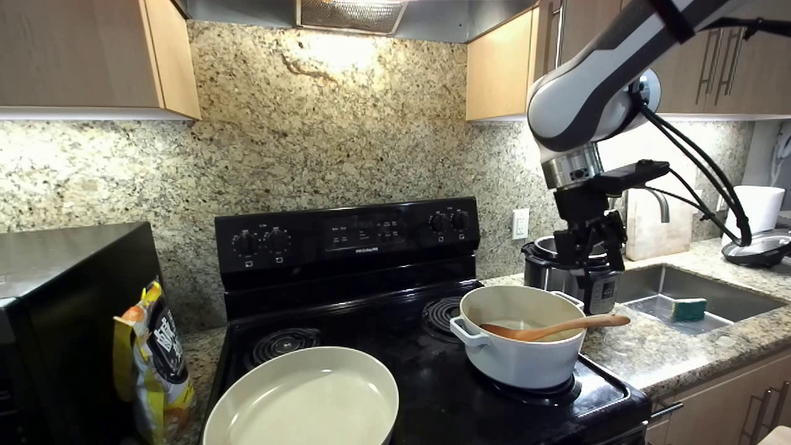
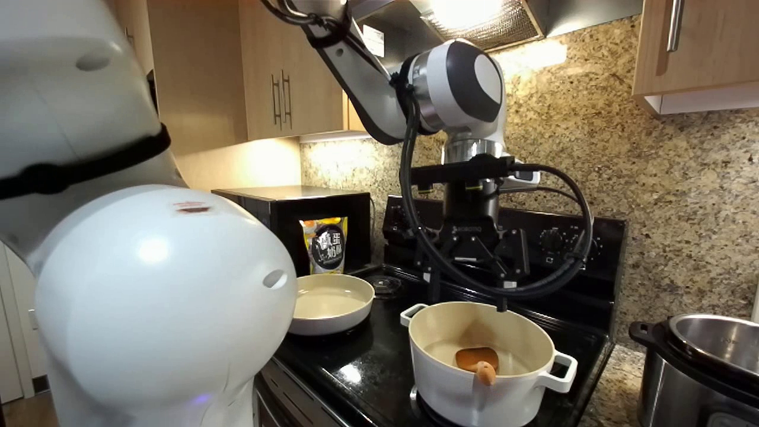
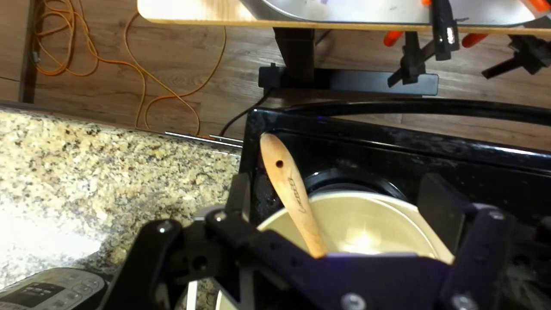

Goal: Use the wooden spoon to stir the pot.

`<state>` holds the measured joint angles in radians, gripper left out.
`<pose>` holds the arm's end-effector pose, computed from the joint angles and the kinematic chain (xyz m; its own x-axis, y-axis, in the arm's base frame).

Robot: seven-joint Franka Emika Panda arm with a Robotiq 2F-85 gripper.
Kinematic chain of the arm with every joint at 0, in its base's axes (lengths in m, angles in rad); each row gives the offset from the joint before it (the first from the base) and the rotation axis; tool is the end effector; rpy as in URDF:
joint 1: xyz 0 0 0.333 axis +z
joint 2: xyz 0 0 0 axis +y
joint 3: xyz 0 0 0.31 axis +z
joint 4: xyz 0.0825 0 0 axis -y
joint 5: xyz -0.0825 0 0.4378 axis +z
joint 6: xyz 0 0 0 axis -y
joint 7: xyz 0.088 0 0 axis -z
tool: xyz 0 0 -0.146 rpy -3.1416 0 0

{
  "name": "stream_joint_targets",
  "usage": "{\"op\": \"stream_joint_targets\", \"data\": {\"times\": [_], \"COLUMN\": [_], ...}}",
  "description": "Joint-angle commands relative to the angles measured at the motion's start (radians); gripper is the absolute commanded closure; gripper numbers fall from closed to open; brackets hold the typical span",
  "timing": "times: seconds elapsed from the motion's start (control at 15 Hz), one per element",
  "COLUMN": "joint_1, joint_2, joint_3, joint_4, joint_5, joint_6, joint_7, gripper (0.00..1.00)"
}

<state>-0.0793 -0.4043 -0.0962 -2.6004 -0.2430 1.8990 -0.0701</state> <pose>0.3906 -0.0916 0.2967 0.9510 -0.0017 -0.3092 0.0427 -0.9897 0.1367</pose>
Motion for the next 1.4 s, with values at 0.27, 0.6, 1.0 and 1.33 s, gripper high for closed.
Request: {"op": "stream_joint_targets", "data": {"times": [0.27, 0.6, 1.0, 1.33], "joint_1": [-0.009, -0.010, -0.010, -0.010], "joint_2": [0.198, 0.279, 0.362, 0.397], "joint_3": [-0.009, -0.022, -0.029, -0.026], "joint_4": [0.044, 0.077, 0.114, 0.133], "joint_5": [-0.068, -0.116, -0.089, -0.088], "joint_6": [0.096, 0.078, 0.064, 0.062], "joint_7": [-0.078, -0.211, -0.276, -0.313], "gripper": [0.00, 0.00, 0.00, 0.38]}}
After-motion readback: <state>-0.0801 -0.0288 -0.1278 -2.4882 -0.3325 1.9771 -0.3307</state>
